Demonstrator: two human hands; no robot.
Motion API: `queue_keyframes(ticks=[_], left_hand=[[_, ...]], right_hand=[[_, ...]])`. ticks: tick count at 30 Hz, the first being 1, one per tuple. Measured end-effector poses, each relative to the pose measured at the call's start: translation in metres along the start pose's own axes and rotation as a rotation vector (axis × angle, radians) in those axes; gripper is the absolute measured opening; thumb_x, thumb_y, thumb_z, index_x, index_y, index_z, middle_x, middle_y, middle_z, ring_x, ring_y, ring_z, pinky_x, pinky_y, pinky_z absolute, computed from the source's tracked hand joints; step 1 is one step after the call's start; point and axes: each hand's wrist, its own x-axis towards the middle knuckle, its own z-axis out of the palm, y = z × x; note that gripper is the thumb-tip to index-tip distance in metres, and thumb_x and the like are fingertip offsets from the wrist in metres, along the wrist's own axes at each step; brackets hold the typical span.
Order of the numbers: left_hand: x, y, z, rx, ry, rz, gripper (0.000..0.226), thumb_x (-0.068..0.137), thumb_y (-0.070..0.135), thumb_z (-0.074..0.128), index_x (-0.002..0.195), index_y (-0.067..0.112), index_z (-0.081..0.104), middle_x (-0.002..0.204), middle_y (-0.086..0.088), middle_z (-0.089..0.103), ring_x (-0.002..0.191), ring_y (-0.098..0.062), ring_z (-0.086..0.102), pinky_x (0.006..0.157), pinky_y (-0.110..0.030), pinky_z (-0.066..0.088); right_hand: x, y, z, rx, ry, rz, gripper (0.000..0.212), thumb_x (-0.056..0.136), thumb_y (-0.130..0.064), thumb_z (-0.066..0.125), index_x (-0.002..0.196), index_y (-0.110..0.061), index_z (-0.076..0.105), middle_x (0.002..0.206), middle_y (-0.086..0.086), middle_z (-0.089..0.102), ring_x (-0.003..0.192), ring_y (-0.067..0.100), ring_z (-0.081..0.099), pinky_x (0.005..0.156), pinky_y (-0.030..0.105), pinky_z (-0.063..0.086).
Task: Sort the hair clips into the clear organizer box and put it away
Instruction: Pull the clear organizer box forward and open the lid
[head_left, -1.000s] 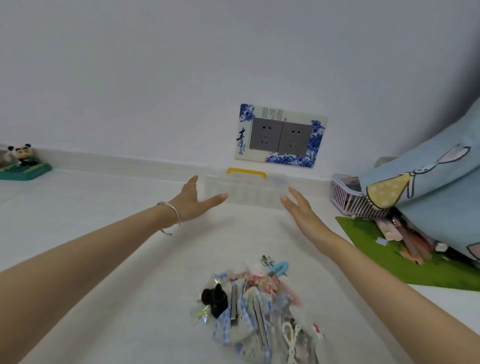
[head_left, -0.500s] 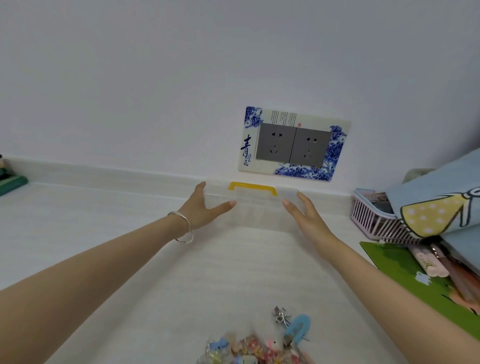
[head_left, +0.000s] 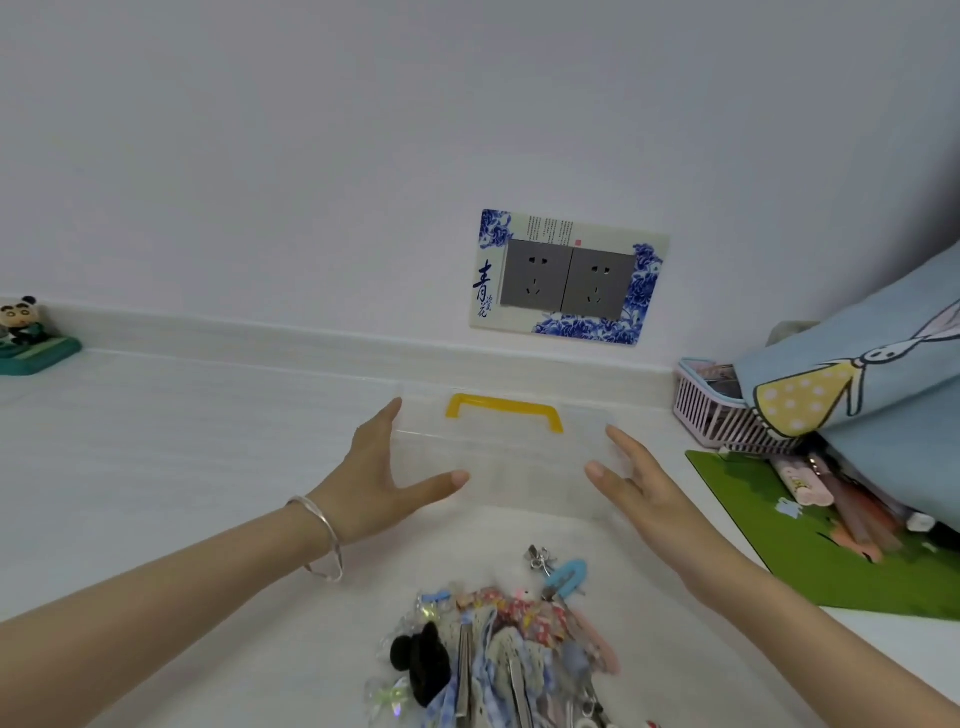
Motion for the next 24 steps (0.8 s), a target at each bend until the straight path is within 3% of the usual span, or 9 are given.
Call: queue_keyframes(ticks=[3,6,9,12,13,15,18,20,24], left_hand=[[-0.018,0.003,0.002,-0.010,0.011,0.053,0.127,0.050,0.073,0.064,0.146,0.020,0.000,0.154,-0.002,0.012,0.141,-0.017,0.017,0.115,-0.036,0.021],[-0.019,0.001,-0.004,0.061,0.037,0.114,0.123,0.057,0.061,0.066,0.146,0.016,-0.005,0.156,-0.001,0.003,0.143,-0.016,0.008,0.116,-0.033,0.014],[-0.007,-0.006,-0.016,0.081,0.063,0.140,0.125,0.054,0.063,0.069,0.146,0.021,-0.004,0.156,0.003,0.004,0.142,-0.016,0.014,0.115,-0.037,0.021],[0.000,-0.010,-0.020,0.126,0.061,0.227,0.124,0.048,0.073,0.067,0.145,0.027,0.005,0.148,0.014,0.015,0.135,-0.006,0.022,0.112,-0.031,0.024],[0.002,-0.011,-0.021,0.151,0.046,0.255,0.124,0.046,0.078,0.064,0.145,0.029,0.009,0.146,0.015,0.018,0.133,-0.004,0.023,0.111,-0.029,0.024],[0.008,-0.012,-0.021,0.214,0.020,0.290,0.119,0.045,0.084,0.059,0.143,0.032,0.018,0.148,0.011,0.024,0.134,-0.005,0.025,0.110,-0.027,0.024],[0.016,-0.015,-0.021,0.240,0.022,0.307,0.113,0.044,0.086,0.055,0.140,0.034,0.026,0.147,0.007,0.031,0.130,-0.006,0.032,0.108,-0.025,0.026],[0.017,-0.017,-0.020,0.208,0.027,0.314,0.112,0.043,0.086,0.056,0.138,0.034,0.028,0.143,0.006,0.033,0.125,-0.003,0.034,0.105,-0.022,0.026],[0.021,-0.019,-0.020,0.191,0.014,0.335,0.107,0.050,0.068,0.071,0.140,0.038,0.020,0.143,0.011,0.030,0.129,-0.005,0.032,0.106,-0.022,0.027]], right_hand=[[-0.017,0.000,-0.003,-0.035,0.006,-0.023,0.071,0.075,-0.053,0.054,0.140,-0.041,0.028,0.154,-0.010,0.024,0.139,0.012,0.025,0.101,0.025,0.024],[-0.022,0.002,-0.007,-0.237,0.083,-0.173,0.070,0.070,-0.057,0.057,0.135,-0.046,0.034,0.156,-0.015,0.009,0.142,0.006,0.016,0.110,0.025,0.021],[-0.012,0.000,-0.009,-0.514,0.067,-0.371,0.065,0.070,-0.062,0.055,0.131,-0.044,0.042,0.150,-0.024,0.020,0.139,-0.004,0.017,0.113,0.025,0.016],[0.000,-0.004,-0.004,-0.760,0.027,-0.499,0.066,0.072,-0.066,0.048,0.132,-0.039,0.045,0.144,-0.024,0.033,0.135,-0.007,0.022,0.112,0.017,0.010],[0.003,-0.003,-0.003,-0.816,0.036,-0.522,0.067,0.073,-0.069,0.044,0.132,-0.037,0.046,0.141,-0.022,0.038,0.132,-0.006,0.028,0.111,0.015,0.013],[0.009,0.000,-0.002,-0.886,0.080,-0.603,0.068,0.077,-0.072,0.034,0.129,-0.032,0.052,0.135,-0.015,0.053,0.126,0.002,0.046,0.106,0.021,0.033],[0.017,0.007,-0.004,-0.971,0.154,-0.838,0.061,0.089,-0.063,0.029,0.120,-0.020,0.061,0.121,-0.003,0.067,0.110,0.013,0.064,0.085,0.030,0.056],[0.022,0.010,-0.003,-1.073,0.199,-0.977,0.056,0.095,-0.052,0.026,0.115,-0.013,0.060,0.112,0.004,0.071,0.099,0.018,0.069,0.075,0.030,0.059],[0.031,0.016,-0.001,-1.252,0.266,-1.121,0.048,0.099,-0.042,0.020,0.114,-0.007,0.050,0.106,0.009,0.073,0.092,0.020,0.071,0.074,0.027,0.057]])
